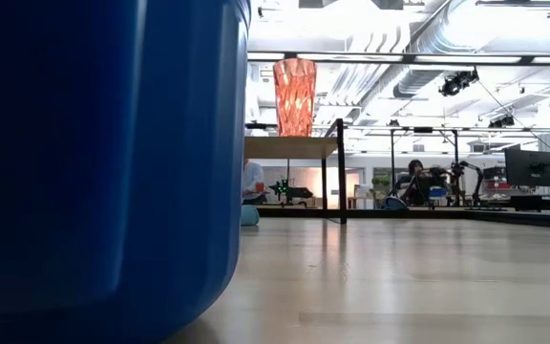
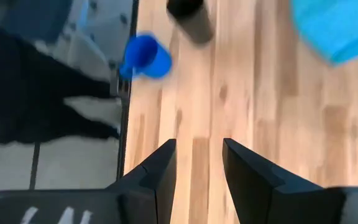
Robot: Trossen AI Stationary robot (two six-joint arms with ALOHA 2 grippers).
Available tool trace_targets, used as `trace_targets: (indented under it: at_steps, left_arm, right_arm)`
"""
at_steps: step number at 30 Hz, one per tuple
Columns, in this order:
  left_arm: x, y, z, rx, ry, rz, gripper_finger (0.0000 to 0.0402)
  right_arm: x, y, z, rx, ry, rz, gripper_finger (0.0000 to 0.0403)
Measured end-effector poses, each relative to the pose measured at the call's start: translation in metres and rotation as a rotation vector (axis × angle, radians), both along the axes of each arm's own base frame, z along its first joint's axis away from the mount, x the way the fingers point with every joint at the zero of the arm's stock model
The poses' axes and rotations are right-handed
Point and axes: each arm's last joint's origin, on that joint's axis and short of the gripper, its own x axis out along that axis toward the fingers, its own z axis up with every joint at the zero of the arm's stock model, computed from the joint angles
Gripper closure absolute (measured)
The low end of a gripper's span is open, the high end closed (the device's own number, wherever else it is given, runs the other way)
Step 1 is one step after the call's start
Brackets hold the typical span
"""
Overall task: Stack small to large cups/mugs on shelf
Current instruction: Put the black cup on the shelf
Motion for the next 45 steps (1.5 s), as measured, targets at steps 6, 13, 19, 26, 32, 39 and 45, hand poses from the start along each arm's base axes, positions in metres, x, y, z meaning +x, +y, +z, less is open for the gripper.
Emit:
trace_targets:
  at_steps: [6, 13, 19, 26, 32, 39, 45]
  left_arm:
    - [0.006, -0.015, -0.003, 0.126, 0.078, 0.013, 0.0263]
    - [0.012, -0.018, -0.015, 0.184, 0.197, 0.050, 0.0263]
    - [0.019, -0.020, -0.021, 0.187, 0.208, 0.061, 0.0263]
    - [0.020, -0.021, -0.024, 0.176, 0.223, 0.075, 0.0263]
    - [0.026, -0.024, -0.030, 0.165, 0.230, 0.072, 0.0263]
    - [0.029, -0.024, -0.034, 0.169, 0.241, 0.092, 0.0266]
    - [0.027, -0.023, -0.035, 0.180, 0.260, 0.105, 0.0318]
  right_arm:
    - [0.018, 0.011, -0.052, -0.096, 0.177, -0.028, 0.0281]
    - [0.034, 0.019, -0.096, -0.096, 0.226, -0.054, 0.0281]
    - [0.042, 0.023, -0.113, -0.084, 0.204, -0.062, 0.0281]
    - [0.045, 0.023, -0.116, -0.087, 0.177, -0.078, 0.0281]
    - [0.049, 0.023, -0.115, -0.097, 0.128, -0.078, 0.0281]
    - [0.050, 0.023, -0.114, -0.101, 0.121, -0.085, 0.0281]
    - [0.051, 0.023, -0.114, -0.103, 0.109, -0.089, 0.0281]
